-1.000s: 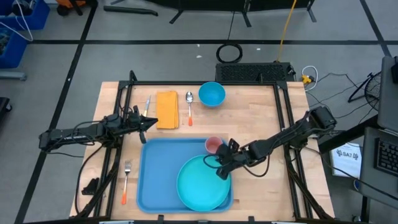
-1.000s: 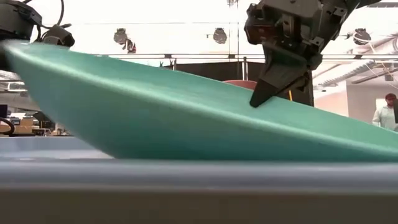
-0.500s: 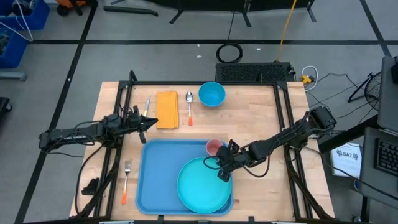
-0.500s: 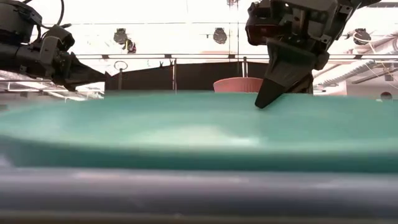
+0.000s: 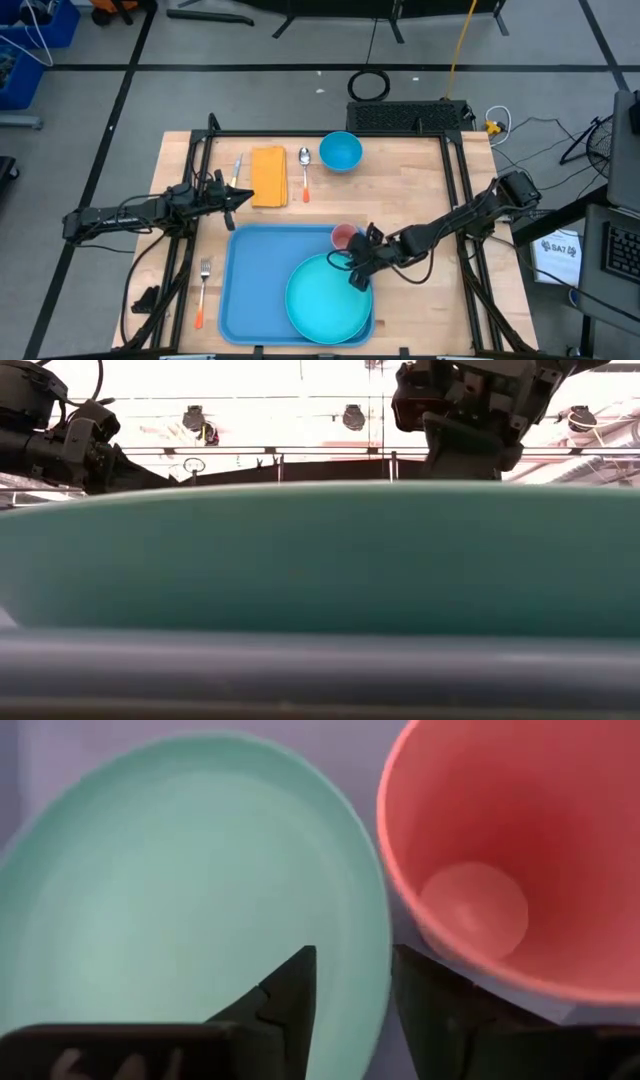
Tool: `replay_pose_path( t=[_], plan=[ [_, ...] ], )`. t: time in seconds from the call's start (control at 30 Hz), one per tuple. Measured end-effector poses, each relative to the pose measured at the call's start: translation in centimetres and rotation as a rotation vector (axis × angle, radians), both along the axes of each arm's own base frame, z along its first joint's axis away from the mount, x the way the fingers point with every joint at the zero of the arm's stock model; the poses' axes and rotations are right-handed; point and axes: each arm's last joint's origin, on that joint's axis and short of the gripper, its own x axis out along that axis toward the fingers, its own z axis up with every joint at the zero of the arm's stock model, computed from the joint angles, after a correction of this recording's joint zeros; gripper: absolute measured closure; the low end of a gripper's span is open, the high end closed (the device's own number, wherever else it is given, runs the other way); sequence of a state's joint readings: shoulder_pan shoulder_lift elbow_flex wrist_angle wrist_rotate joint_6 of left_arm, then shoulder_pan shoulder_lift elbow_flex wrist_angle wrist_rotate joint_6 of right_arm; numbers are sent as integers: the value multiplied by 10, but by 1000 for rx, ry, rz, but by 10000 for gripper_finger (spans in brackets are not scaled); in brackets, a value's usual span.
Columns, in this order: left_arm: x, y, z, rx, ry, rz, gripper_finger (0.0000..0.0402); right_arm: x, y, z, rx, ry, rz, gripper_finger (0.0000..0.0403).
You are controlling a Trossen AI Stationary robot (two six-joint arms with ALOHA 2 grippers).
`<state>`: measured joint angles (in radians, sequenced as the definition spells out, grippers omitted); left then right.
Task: Set up tray
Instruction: Put the blue bowl on the blue plate
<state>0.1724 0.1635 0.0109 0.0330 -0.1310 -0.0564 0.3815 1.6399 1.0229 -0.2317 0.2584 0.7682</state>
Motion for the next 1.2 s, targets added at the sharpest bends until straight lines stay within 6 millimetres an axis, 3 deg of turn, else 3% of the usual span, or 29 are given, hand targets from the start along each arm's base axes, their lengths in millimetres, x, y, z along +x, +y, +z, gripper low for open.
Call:
replay_pose_path(
  t=[0.17,0.4,0.67,0.77,0.83,0.93,1.03,1.2],
  plan=[
    [0,0,0,0,0,-1,376,-1,-3,24,24,-119,21,280],
    [0,0,0,0,1,0,376,-15,-2,76,12,-359,126,283],
    [0,0,0,0,1,0,376,-19,-21,148,-191,-899,201,281],
    [0,0,0,-7,-1,0,376,-21,-36,165,-348,-1002,162,285],
    [0,0,0,-59,-16,0,376,-23,-54,170,-472,-935,46,290],
    [0,-1,0,-152,-41,-8,376,-25,-97,173,-572,-667,-185,295],
    [0,-1,-1,-163,-39,-31,376,-30,-148,175,-498,-416,-324,295],
    [0,-1,-1,-112,-23,-38,376,-49,-232,181,-278,-241,-415,292]
  ],
)
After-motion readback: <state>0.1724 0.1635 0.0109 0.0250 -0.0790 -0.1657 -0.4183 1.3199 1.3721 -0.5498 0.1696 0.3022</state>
